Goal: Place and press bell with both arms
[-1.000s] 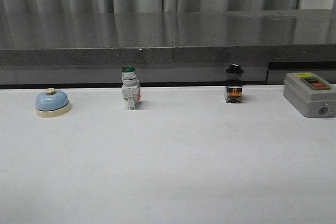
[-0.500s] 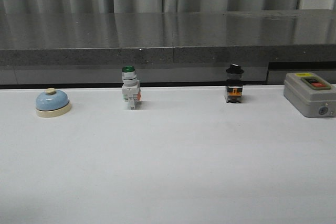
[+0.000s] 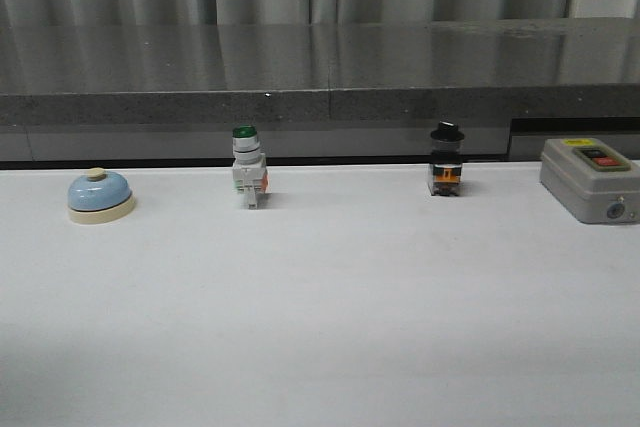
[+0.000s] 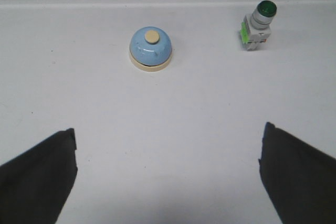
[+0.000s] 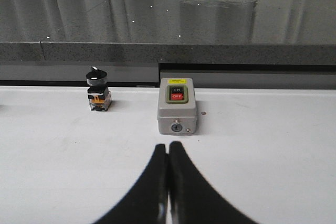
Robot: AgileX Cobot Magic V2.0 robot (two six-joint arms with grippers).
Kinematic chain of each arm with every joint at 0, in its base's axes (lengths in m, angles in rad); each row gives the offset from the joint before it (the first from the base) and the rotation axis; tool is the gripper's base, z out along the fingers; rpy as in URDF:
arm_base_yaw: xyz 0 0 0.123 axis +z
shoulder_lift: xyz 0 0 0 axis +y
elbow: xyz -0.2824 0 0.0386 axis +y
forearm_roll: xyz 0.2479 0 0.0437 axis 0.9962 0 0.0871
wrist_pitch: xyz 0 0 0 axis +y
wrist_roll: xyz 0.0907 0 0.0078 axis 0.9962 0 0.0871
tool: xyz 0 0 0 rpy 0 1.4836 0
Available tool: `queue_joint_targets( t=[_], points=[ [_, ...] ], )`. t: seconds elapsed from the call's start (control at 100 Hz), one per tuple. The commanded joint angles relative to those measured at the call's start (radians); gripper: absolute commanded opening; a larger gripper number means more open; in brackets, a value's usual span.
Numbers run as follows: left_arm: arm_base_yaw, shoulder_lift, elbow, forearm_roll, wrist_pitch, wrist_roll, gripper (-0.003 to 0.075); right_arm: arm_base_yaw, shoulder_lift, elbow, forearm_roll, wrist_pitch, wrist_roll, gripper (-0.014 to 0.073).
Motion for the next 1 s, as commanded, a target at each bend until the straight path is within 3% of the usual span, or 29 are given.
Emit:
queue_joint_targets(
  t=[0.0,0.5,0.99],
  points=[
    [0.001,0.061,-0.069,-0.026,-0.090,0.000,0.0671,-0.005,-0.018,-0.014,-0.001,-0.085,-0.009,-0.0060],
    [0.001,0.554,-0.414,-0.026,-0.070,0.030,0.0671,-0.005,-0.018,-0.014,-0.001,-0.085,-0.009,-0.0060],
    [0.001,0.844,-0.622,-0.019,-0.071,0.052,0.0671,-0.005,-0.018,-0.014,-0.001,-0.085,-0.009,-0.0060]
  ],
)
